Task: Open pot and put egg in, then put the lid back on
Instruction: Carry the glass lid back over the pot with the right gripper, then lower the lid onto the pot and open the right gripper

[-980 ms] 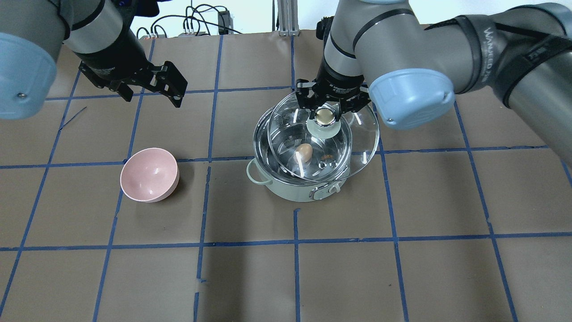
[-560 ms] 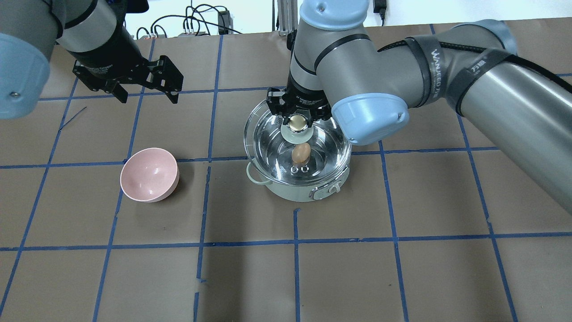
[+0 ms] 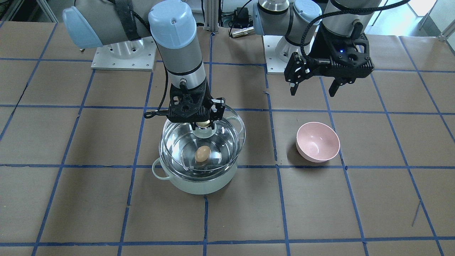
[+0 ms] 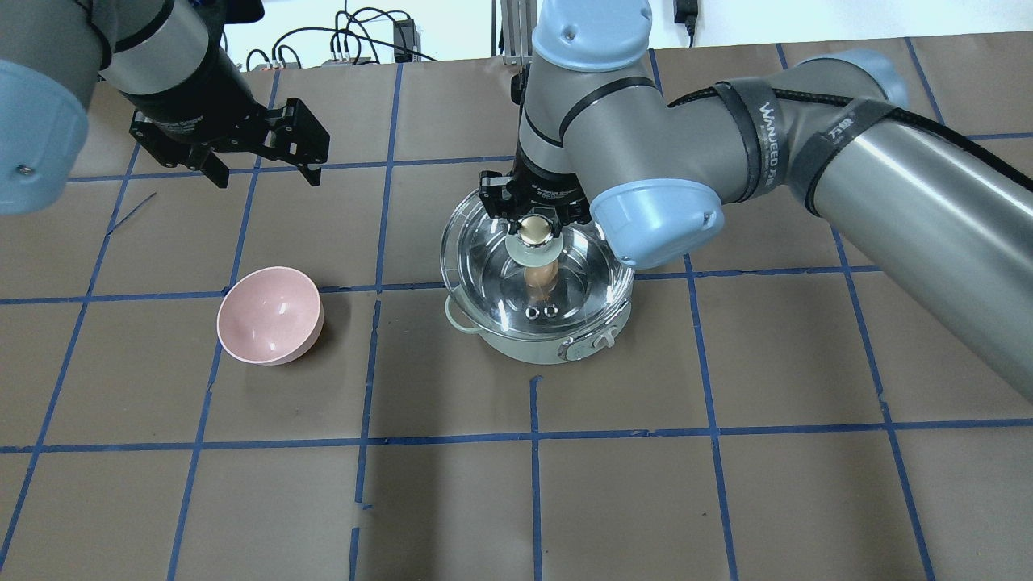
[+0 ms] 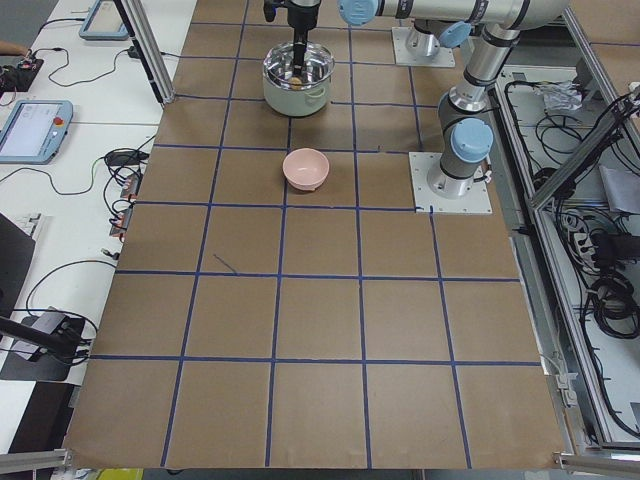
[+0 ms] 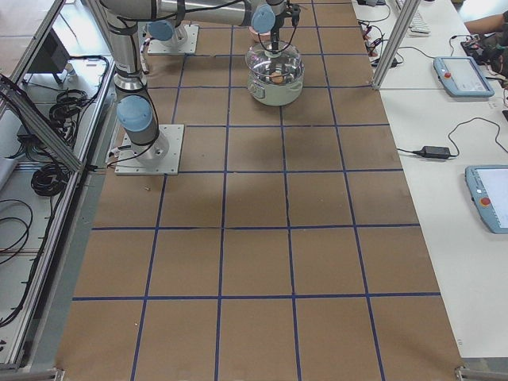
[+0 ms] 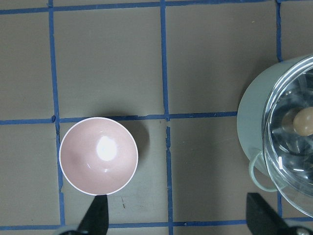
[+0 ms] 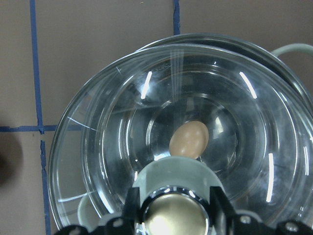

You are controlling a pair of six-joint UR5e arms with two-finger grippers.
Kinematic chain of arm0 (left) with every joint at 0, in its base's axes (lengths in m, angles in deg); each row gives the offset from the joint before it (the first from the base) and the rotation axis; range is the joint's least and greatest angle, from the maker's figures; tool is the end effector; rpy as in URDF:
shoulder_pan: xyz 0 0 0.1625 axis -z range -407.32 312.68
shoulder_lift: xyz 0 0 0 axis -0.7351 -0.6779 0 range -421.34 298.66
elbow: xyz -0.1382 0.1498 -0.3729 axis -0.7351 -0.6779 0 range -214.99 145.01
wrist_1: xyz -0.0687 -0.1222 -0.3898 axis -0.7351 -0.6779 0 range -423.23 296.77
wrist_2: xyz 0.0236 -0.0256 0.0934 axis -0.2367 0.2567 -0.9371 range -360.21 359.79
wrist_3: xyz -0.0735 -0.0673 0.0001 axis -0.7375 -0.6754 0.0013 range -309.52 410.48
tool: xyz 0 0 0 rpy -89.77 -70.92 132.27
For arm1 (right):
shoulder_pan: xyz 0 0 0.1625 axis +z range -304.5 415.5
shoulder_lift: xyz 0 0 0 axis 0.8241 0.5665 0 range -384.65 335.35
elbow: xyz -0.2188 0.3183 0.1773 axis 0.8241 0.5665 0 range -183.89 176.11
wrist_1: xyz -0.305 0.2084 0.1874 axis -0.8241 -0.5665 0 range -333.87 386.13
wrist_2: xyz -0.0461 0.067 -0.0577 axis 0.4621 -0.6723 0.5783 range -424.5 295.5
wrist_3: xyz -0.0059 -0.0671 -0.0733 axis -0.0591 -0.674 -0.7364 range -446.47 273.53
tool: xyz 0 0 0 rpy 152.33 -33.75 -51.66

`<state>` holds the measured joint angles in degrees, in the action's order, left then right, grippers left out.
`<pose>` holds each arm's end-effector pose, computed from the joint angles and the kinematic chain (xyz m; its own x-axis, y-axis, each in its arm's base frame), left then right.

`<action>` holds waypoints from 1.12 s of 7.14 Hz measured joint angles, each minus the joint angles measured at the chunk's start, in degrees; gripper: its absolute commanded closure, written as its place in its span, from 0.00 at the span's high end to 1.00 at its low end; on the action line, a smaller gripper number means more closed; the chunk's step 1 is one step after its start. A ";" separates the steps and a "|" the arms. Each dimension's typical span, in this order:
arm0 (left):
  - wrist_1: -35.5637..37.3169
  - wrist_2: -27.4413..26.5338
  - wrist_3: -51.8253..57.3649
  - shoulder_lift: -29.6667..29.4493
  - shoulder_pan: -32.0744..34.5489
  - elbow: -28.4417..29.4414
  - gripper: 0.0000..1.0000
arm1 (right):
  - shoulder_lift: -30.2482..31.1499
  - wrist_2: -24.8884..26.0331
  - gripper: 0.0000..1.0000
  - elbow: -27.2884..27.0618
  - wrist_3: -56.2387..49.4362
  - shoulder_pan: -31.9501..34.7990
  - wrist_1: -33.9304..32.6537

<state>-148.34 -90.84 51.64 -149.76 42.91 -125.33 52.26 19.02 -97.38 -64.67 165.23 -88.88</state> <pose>-0.1342 -0.4896 0.5074 -0.9997 0.0229 -0.0131 0.0241 0.9940 -0.1067 0.3337 -0.5020 0.3813 -0.9872 0.0198 -0.1580 0.0351 0.9949 -0.0947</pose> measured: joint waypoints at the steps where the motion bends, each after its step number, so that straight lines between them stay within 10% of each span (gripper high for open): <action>1: -0.03 0.05 -0.01 0.00 -0.03 0.04 1.00 | 0.00 0.02 0.22 -0.09 -1.39 -0.23 0.01; 8: -0.10 0.56 0.07 0.00 0.12 0.16 1.00 | -0.26 -0.11 0.22 -1.14 -5.37 -1.08 -0.28</action>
<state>-148.44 -90.28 51.71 -149.76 43.04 -125.17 52.00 18.91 -98.52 -70.04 164.15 -89.16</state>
